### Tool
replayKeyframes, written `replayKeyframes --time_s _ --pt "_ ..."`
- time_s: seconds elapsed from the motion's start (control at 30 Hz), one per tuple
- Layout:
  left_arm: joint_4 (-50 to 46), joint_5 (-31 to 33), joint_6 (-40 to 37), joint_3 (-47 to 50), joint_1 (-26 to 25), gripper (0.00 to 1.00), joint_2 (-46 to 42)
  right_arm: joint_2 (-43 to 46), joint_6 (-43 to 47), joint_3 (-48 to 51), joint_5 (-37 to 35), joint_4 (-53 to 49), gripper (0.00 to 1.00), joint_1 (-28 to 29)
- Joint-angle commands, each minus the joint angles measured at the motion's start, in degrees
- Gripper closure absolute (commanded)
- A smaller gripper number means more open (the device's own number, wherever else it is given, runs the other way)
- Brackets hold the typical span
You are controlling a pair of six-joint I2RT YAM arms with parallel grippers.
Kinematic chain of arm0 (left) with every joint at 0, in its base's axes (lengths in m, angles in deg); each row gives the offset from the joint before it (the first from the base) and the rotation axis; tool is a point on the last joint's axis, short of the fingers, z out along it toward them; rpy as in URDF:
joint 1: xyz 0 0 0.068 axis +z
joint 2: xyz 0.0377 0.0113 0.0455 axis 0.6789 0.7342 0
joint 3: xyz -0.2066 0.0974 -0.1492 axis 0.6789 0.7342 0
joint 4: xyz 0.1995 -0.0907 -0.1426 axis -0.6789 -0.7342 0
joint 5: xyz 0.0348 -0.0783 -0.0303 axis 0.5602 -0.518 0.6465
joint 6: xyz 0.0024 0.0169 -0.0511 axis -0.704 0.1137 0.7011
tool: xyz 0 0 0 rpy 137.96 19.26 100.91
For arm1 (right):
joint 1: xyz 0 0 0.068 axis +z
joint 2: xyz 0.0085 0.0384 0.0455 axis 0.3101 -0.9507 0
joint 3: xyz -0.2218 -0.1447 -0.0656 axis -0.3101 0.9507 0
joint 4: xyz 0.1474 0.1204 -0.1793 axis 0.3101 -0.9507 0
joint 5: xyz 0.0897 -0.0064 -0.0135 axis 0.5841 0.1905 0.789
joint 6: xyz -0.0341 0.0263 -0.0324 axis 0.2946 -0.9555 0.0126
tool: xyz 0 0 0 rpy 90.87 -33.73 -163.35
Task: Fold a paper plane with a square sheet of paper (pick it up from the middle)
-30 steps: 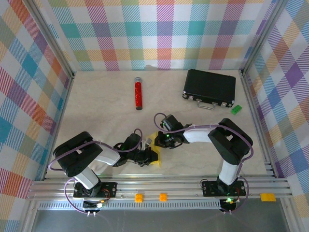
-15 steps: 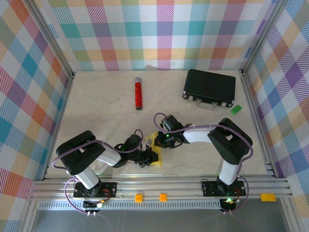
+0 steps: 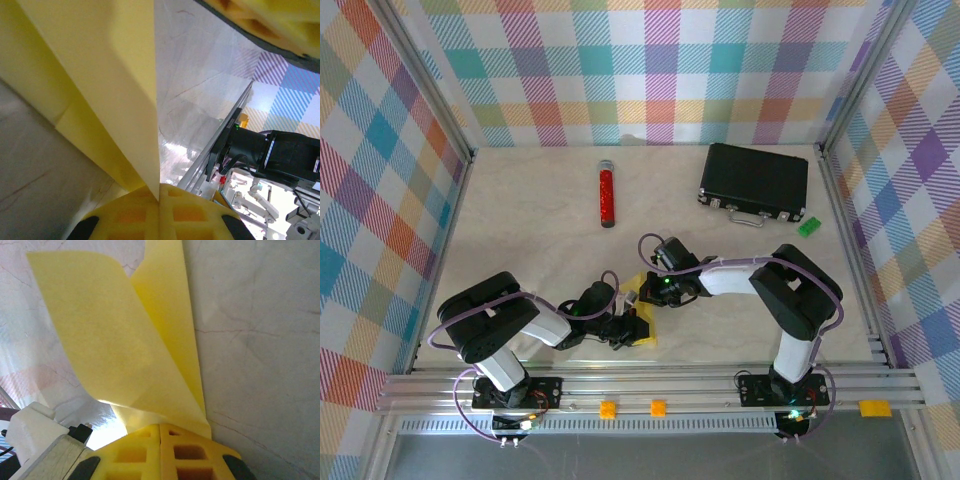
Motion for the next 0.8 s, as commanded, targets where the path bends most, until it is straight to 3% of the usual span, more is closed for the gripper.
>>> replayKeyframes --time_s 0.0,0.27,0.37,0.57,0.6,0.63,0.77 --pt "0.6 -2.7 -0.1 0.2 -1.6 0.93 -0.2 -5.1 -1.2 2.9 -5.4 -9.0 0.98 1.0" --pt "-2.1 -3.0 -1.1 -1.0 -2.4 0.88 -2.2 -5.4 -1.4 3.2 -5.5 -8.8 0.98 1.0" --pt "-3.0 -2.7 -1.8 -1.3 -2.6 1.0 -2.0 -5.4 -1.6 3.4 -5.5 -8.5 0.98 1.0" --pt "-3.6 -1.3 -2.6 -1.2 -2.7 1.0 -2.3 -5.4 -2.0 3.8 -5.3 -8.0 0.98 1.0" --pt "-3.3 -1.7 -2.6 -1.1 -2.7 0.96 -2.6 -5.4 -2.1 3.8 -5.4 -7.9 0.98 1.0" --pt "-3.0 -1.9 -2.6 -1.0 -2.7 0.83 -3.1 -5.4 -2.2 4.0 -5.2 -7.7 0.98 1.0" --pt "-7.9 0.9 -3.9 -0.2 -2.6 0.72 -8.5 -4.5 -3.6 4.8 -4.8 -5.3 0.98 1.0"
